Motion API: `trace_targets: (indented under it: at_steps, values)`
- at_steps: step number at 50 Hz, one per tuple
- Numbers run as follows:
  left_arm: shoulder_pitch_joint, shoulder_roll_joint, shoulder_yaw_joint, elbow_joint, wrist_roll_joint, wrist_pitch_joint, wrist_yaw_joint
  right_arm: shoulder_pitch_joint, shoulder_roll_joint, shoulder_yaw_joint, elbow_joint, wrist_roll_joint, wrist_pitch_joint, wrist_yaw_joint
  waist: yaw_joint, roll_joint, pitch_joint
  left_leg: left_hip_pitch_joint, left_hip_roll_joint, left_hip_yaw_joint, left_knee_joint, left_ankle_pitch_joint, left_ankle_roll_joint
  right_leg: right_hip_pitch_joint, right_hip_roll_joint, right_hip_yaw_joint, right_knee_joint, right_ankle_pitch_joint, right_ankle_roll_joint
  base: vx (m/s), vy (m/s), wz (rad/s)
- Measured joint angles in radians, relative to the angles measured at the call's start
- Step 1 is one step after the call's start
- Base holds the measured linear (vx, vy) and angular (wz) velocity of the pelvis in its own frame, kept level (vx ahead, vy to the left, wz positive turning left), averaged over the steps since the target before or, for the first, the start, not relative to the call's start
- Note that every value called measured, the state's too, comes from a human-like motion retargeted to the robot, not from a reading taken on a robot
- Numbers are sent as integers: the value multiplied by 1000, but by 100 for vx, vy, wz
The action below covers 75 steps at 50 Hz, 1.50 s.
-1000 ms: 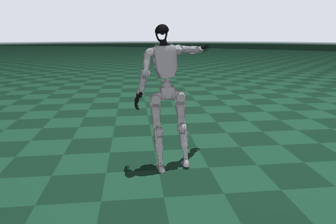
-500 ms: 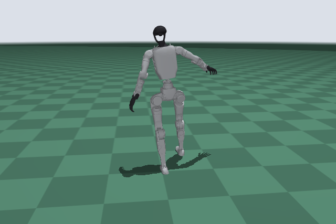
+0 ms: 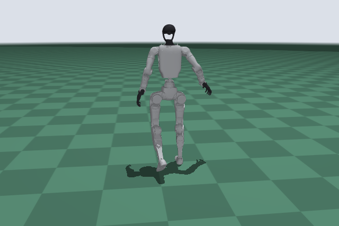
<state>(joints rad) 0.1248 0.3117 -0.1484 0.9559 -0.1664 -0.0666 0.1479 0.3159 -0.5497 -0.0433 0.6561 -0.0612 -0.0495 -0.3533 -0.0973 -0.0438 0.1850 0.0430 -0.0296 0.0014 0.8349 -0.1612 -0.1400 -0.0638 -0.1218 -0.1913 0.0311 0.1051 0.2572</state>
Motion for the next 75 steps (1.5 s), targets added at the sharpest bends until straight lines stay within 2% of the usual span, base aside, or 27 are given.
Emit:
trace_targets:
  at_steps: [5,10,14,17,20,25,30,42,53,59,63,65,68,72,75]
  values:
    - [-34,-12,-65,-116,36,-29,11,-58,60,109,-26,-42,-8,20,52,-10,8,-139,7,122,52,-135,70,47,11,52,3,-38,4,29,-12,-59]
    - [-76,-17,-121,-215,28,-60,12,-133,119,230,-53,-64,-16,54,122,3,20,-200,-10,123,-218,-164,64,79,54,109,9,-64,5,23,-6,-71]
    - [-106,-25,-148,-223,41,-63,-1,-193,159,312,-56,-127,-8,103,154,14,15,-154,-31,44,-520,-55,33,107,81,150,22,-89,4,25,3,-58]
    - [-120,-34,-153,-179,62,-50,1,-232,194,350,-25,-166,6,129,148,17,-1,-101,-31,0,-631,29,12,129,97,166,34,-109,-10,25,5,-29]
    - [-113,-43,-157,-106,83,-31,30,-239,237,370,30,-173,24,122,133,9,-34,-53,-25,5,-672,33,3,143,102,173,45,-128,-25,24,4,-15]
    - [-174,-85,-143,136,71,7,87,-282,300,397,199,-106,45,104,115,5,-70,9,-20,15,-724,17,-22,156,105,176,82,-161,-44,20,5,-7]
    - [-208,-107,-107,272,17,29,99,-273,295,451,213,-90,40,144,132,6,-96,42,-21,13,-748,5,-28,168,104,177,102,-189,-53,15,5,-1]
    - [-133,-65,-151,125,31,-18,30,-281,251,548,51,-257,3,199,174,-9,-106,69,-32,-39,-755,-22,-27,214,95,127,89,-220,-44,7,2,23]
    - [-86,-112,-30,-14,-108,-17,78,-308,256,522,-44,-181,-5,186,194,-12,-91,41,-32,-19,-774,-6,-18,158,93,143,117,-211,-45,0,0,-1]
    - [-78,-119,-65,-23,-123,-13,80,-318,265,505,-13,-134,2,151,140,17,-72,22,-5,62,-764,-10,-26,105,109,179,159,-240,-56,-3,0,-65]
    - [-69,-111,-100,24,-115,-11,81,-311,255,498,2,-150,2,141,109,49,-76,11,35,177,-748,-31,-38,60,42,-38,261,-334,-87,-2,-3,-146]
    - [-74,-111,-111,59,-113,-10,75,-311,242,488,-1,-157,-2,128,87,64,-69,9,49,237,-733,-39,-47,68,11,-122,255,-318,-96,0,-5,-167]
    - [-66,-107,-118,106,-91,-12,85,-299,222,469,-22,-149,-9,110,50,67,-65,12,58,335,-693,-61,-39,61,7,-62,225,-254,-69,3,-9,-177]
    - [-58,-101,-108,155,-66,0,110,-292,200,437,-56,-120,-11,86,-2,57,-55,-1,91,482,-565,-92,-5,34,21,106,223,-247,-30,6,-13,-191]
    - [-66,-105,-98,181,-72,12,114,-296,182,418,-78,-103,-6,58,-46,56,-30,-25,141,542,-406,-97,25,60,44,219,173,-224,-30,8,-13,-184]
